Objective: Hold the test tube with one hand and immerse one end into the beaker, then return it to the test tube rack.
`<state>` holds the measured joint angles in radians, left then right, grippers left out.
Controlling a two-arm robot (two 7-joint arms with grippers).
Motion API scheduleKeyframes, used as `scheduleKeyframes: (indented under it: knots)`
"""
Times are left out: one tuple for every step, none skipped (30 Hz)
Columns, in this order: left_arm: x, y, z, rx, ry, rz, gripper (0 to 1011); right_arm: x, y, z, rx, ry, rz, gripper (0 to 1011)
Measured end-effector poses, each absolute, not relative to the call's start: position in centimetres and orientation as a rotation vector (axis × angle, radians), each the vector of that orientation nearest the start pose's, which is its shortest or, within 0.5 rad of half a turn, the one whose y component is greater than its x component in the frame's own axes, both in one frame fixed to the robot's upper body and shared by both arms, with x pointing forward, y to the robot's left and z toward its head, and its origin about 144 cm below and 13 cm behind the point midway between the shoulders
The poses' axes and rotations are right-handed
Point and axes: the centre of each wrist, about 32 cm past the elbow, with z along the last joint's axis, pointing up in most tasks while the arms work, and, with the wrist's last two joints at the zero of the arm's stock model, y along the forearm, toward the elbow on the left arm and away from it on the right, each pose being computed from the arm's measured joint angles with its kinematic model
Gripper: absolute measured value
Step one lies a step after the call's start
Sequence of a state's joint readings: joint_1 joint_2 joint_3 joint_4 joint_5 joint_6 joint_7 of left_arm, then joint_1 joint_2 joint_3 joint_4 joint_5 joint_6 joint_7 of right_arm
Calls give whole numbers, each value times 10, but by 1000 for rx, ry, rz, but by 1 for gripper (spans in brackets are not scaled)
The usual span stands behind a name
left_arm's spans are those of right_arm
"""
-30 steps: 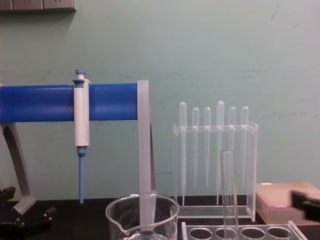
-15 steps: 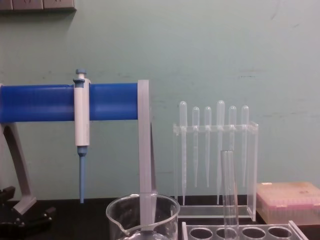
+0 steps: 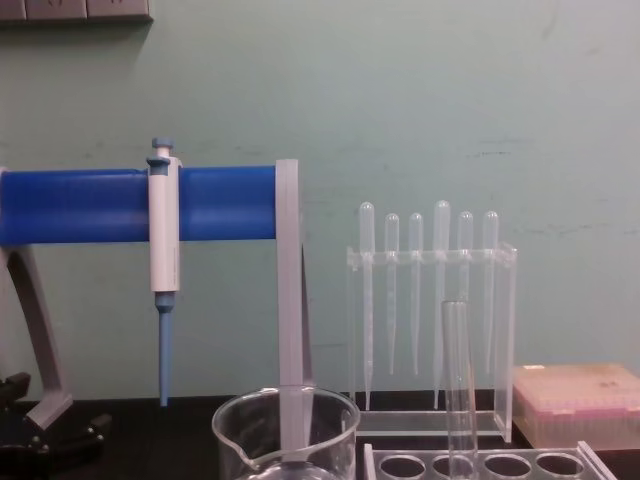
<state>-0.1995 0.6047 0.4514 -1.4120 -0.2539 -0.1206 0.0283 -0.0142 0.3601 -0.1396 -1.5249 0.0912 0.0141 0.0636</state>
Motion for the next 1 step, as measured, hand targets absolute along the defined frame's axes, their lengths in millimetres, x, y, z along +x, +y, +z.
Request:
scheduleKeyframes:
  knots:
    - [489,310,1140,304,-285,1248,1000,451,-295,1127,-291,-118,-1370,1002]
